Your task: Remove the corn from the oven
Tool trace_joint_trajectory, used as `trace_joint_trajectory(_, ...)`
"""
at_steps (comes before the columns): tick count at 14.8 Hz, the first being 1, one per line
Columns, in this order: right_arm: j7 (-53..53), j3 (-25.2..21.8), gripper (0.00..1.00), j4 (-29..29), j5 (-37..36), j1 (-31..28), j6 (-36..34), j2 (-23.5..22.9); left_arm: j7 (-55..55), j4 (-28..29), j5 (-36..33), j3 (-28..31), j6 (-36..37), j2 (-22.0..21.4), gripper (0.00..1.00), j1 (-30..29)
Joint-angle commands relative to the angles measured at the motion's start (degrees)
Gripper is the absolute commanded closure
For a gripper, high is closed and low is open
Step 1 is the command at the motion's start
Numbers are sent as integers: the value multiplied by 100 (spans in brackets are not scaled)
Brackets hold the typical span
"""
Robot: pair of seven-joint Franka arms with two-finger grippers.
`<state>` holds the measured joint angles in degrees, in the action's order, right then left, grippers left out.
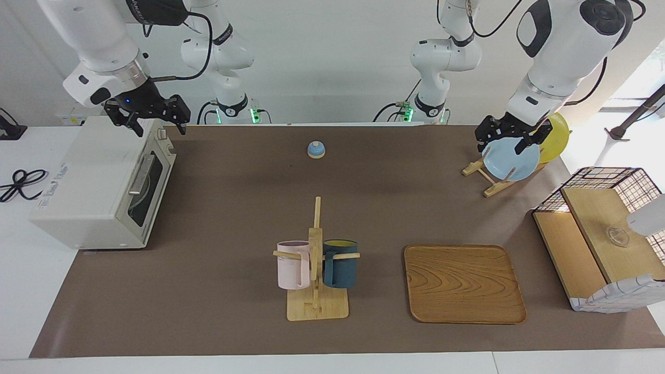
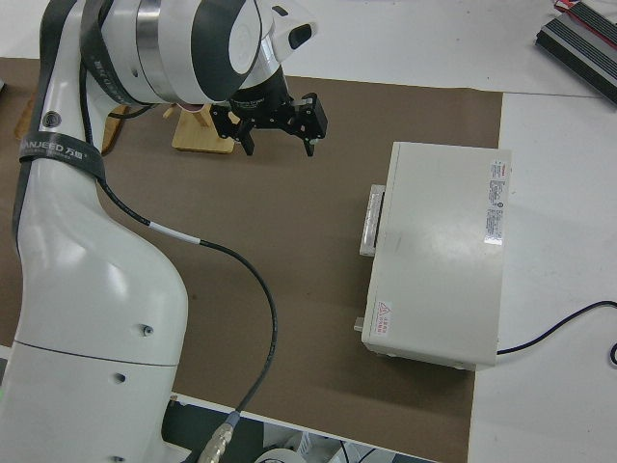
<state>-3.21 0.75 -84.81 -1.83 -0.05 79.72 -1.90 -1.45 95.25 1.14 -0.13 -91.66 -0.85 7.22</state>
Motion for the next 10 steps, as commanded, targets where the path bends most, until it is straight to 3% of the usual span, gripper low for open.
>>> trace_joint_trajectory(1, 66, -58, 0, -44, 157, 22, -44, 75, 5, -68, -105, -22, 17, -3, 0, -27)
trace_joint_trajectory(7, 5, -40, 0, -79, 131, -13, -27, 93, 5, -68, -105, -31, 17, -3, 0, -27)
trace_joint_trajectory(8, -4, -40, 7, -140, 131, -13, 34, 93, 5, -59, -105, -31, 17, 6, 0, -27)
trace_joint_trajectory(9, -30, -40, 54, -158, 113, -4, 105, 102, 5, -59, -105, -22, 17, -3, 0, -27)
trace_joint_trajectory(10, -100, -40, 94, -219, 78, -4, 123, 111, 5, -68, -105, -22, 17, -3, 0, -27)
